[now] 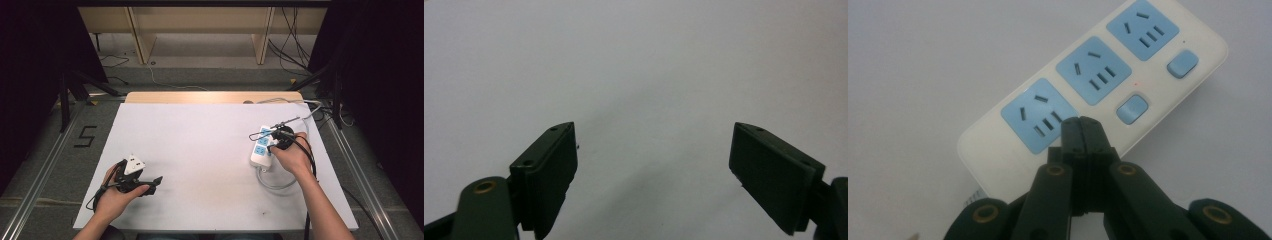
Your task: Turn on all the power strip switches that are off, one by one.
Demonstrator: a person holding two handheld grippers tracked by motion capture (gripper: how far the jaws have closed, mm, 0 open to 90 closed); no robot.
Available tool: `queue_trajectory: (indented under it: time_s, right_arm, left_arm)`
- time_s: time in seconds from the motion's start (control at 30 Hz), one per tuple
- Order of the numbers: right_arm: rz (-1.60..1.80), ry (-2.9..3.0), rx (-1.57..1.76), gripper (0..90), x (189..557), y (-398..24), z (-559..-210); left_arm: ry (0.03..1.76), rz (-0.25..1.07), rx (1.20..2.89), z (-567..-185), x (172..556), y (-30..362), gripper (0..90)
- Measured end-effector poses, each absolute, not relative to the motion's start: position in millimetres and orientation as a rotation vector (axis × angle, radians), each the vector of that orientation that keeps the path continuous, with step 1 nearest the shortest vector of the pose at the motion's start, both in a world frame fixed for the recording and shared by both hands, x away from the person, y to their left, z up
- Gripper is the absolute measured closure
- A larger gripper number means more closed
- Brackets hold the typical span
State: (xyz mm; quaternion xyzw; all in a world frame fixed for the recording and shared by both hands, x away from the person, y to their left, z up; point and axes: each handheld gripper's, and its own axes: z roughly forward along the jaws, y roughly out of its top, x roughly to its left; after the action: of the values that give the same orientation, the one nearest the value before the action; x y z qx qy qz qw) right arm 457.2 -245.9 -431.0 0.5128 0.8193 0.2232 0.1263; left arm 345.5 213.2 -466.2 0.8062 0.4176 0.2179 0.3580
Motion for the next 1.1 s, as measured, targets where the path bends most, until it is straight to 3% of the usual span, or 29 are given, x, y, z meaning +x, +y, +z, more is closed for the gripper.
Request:
queue_trajectory:
  time_s: [1.1]
  right_arm:
    - [0.574, 2.412, 1.527, 90.0, 462.8, -241.1, -436.2]
  left_arm:
    - [1.066, 0.564, 2.087, -465.9, 344.6, 211.3, 19.5]
